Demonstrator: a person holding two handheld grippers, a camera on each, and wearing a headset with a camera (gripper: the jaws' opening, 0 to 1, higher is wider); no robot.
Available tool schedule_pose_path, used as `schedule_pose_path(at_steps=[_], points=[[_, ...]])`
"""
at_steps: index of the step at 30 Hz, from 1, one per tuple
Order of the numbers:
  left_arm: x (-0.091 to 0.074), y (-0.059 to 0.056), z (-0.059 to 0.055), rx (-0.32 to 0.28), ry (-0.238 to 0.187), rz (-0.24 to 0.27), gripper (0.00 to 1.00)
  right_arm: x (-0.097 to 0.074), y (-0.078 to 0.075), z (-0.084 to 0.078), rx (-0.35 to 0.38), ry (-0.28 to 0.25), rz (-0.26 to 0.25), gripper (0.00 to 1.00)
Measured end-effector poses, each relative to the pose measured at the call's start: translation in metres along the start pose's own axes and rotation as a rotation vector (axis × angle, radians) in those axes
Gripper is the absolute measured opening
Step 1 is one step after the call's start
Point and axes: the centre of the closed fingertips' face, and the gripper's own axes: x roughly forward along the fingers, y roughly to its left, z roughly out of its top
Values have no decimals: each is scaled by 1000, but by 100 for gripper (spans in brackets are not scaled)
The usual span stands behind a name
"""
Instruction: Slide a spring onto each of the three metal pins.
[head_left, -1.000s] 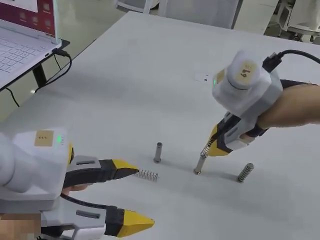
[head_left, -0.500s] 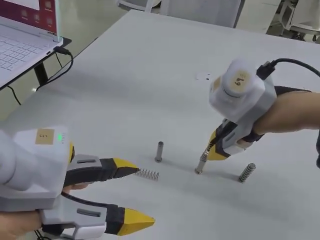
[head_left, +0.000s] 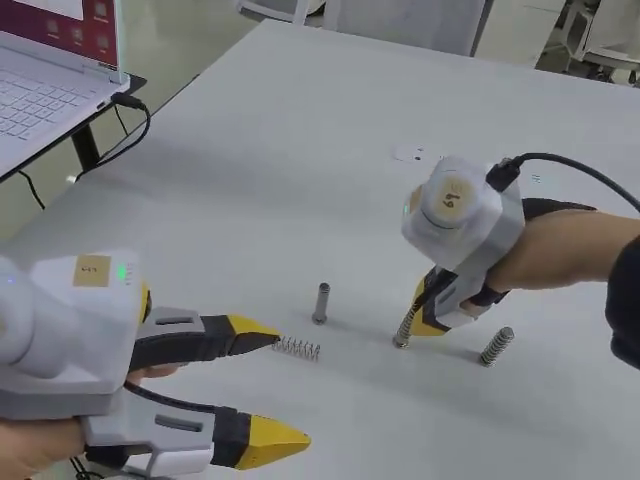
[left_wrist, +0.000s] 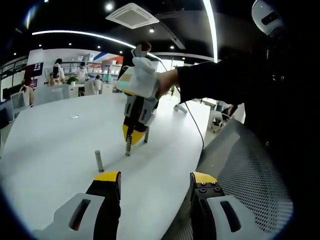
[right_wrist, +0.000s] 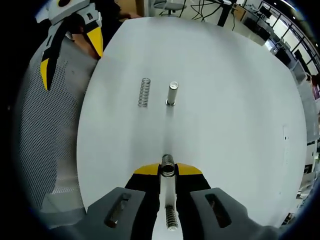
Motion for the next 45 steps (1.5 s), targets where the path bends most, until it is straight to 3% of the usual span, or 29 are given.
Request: schedule_pose_path(at_steps=[13, 30, 45], points=[[0, 2, -1, -1, 3, 3, 50, 11, 0, -2, 20, -2, 3, 9], [-2, 3, -2, 0, 8, 4, 50, 9, 0, -2, 42, -45, -4, 13], [-2, 15, -9, -10, 24, 14, 50, 0, 8, -10, 98, -100, -18, 19]])
